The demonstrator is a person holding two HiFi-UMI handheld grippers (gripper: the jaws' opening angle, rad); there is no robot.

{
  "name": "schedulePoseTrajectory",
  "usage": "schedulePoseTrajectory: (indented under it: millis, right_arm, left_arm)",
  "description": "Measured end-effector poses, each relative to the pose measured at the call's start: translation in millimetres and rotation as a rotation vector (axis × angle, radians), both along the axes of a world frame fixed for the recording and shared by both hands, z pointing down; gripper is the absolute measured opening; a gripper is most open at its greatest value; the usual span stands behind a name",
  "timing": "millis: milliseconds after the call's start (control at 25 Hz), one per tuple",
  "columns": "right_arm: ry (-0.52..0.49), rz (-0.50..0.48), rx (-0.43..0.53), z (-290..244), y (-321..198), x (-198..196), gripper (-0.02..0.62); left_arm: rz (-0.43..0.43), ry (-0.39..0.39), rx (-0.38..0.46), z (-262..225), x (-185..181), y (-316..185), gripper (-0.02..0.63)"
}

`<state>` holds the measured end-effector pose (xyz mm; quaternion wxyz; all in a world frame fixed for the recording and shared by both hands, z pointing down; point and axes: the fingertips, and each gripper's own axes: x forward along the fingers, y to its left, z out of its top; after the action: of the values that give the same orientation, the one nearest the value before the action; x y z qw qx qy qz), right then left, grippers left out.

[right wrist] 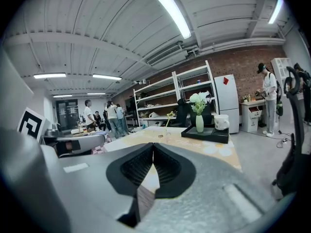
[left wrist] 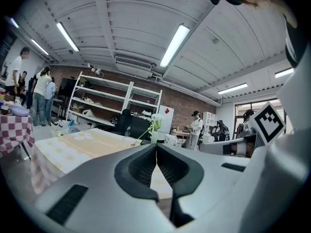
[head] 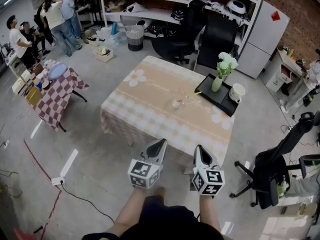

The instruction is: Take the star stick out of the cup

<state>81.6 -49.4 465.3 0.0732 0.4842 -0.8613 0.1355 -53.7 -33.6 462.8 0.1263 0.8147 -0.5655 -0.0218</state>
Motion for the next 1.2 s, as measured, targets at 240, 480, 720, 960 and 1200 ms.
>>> schedulePoseTrajectory:
  millis: [240, 480, 720, 960, 1200]
  right_arm:
    - [-0.008, 0.003, -0.003, 4, -12, -4, 0.003]
    - [-0.012, 0.014, -0.002, 6, -23, -7, 0.004]
    - [-0.011, 0.015, 0.0, 8, -27, -10, 0.003]
    - [0.003, 0.015, -0.012, 9, -17, -8, 0.003]
    - [0.01, 0.011, -0.032, 18, -11, -6, 0.003]
  left_arm:
    - [0.004, -0.003, 0.0, 3, -2, -11, 0.012]
    - [0.005, -0.007, 0.0, 5, -10, -21, 0.012]
    - [0.006, -0.008, 0.005, 5, -13, -24, 0.011]
    - [-0.003, 0.004, -0.012, 10, -13, -13, 0.011]
    - [-0.015, 0.014, -0.04, 21, -14, -5, 0.011]
